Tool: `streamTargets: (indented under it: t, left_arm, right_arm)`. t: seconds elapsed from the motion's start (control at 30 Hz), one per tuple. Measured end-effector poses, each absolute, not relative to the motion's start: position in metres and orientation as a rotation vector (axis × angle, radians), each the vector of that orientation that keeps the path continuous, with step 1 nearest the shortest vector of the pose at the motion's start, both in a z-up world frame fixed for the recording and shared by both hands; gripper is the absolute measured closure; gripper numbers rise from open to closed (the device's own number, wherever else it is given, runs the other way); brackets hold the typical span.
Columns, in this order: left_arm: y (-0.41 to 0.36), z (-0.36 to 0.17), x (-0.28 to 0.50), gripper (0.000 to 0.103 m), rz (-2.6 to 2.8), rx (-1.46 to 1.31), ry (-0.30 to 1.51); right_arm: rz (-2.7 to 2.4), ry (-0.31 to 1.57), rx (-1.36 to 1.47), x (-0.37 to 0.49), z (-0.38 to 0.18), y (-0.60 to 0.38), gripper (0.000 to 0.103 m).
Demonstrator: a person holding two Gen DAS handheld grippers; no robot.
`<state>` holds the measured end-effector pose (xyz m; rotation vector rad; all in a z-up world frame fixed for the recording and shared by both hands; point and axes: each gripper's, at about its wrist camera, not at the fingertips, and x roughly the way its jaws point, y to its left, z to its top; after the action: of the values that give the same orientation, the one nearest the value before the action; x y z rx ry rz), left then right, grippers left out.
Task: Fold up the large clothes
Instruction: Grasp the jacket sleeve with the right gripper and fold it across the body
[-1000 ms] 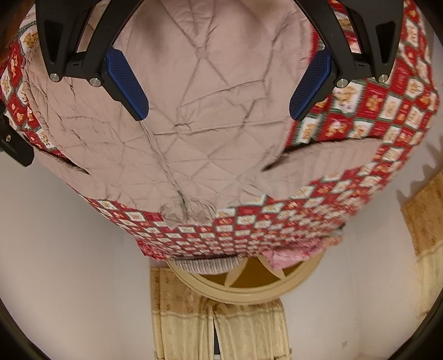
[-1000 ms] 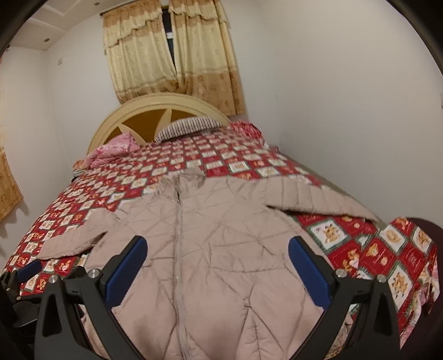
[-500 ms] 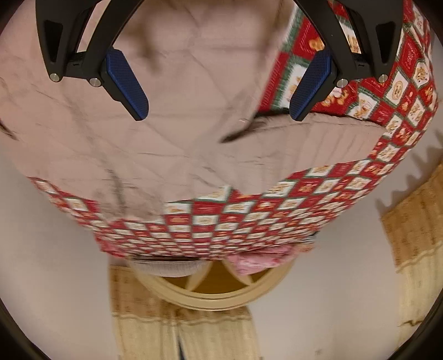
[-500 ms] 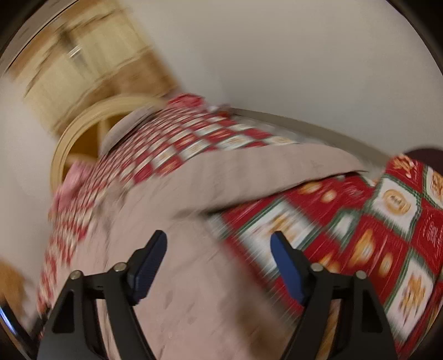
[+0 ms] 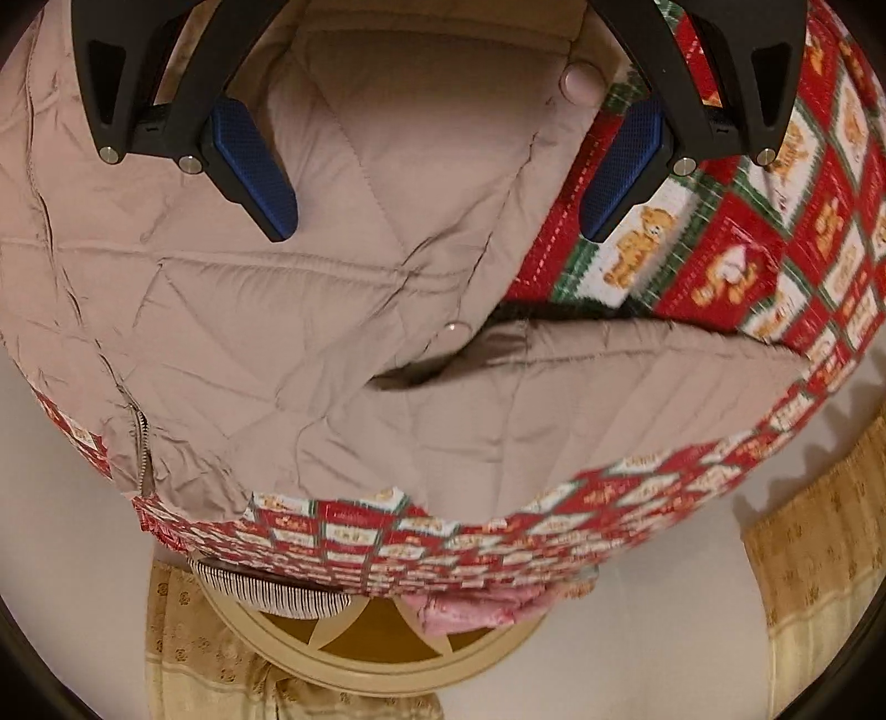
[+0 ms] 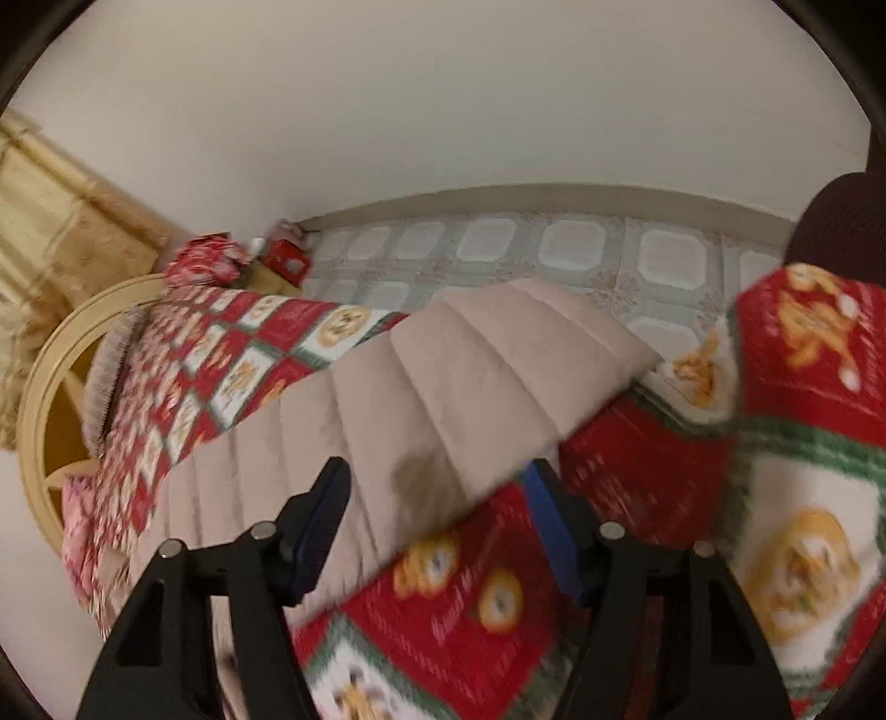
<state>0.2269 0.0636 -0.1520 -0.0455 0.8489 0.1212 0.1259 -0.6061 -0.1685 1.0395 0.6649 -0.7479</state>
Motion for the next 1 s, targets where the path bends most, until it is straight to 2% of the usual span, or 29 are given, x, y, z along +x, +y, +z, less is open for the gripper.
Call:
streamTargets:
  t: [0.1,0.23,0.3,0.33,0.37,0.4,0.47,0.63,1.0]
  left_arm:
    - [0.067,-0.158,0.230,0.001,0.107,-0.082,0.876]
    - [0.073,-0.163,0.232,0.001,0.089,-0.136,0.903]
    - [0.073,-0.163,0.233,0.001,0.087,-0.145,0.904]
    - [0.073,-0.163,0.233,0.001,0.088,-0.142,0.904]
    - [0.073,-0.163,0.233,0.001,0.088,-0.139,0.904]
    - [0.072,-0.163,0.233,0.001,0.088,-0.139,0.905]
    - [0.073,-0.162,0.234,0.001,0.086,-0.141,0.904]
    - [0.073,-0.162,0.234,0.001,0.086,-0.141,0.903]
    - [0.078,-0.162,0.233,0.001,0.074,-0.156,0.899]
  right_arm:
    - [-0.794,0.667,1.200,0.119,-0.190,-0.626,0.030]
    - [-0.811,0.612,1.223,0.112,-0.189,-0.639,0.023]
    - [-0.807,0.602,1.224,0.108,-0.193,-0.642,0.027]
    - [-0.814,0.602,1.212,0.110,-0.195,-0.644,0.044]
    - [-0.847,0.625,1.170,0.110,-0.196,-0.645,0.069]
    - [-0.873,0.648,1.135,0.106,-0.197,-0.646,0.077]
    - [-0.850,0.635,1.135,0.111,-0.202,-0.647,0.087]
    - [-0.777,0.572,1.105,0.105,-0.186,-0.648,0.094]
    - [-0.586,0.439,0.928,0.112,-0.104,-0.613,0.094]
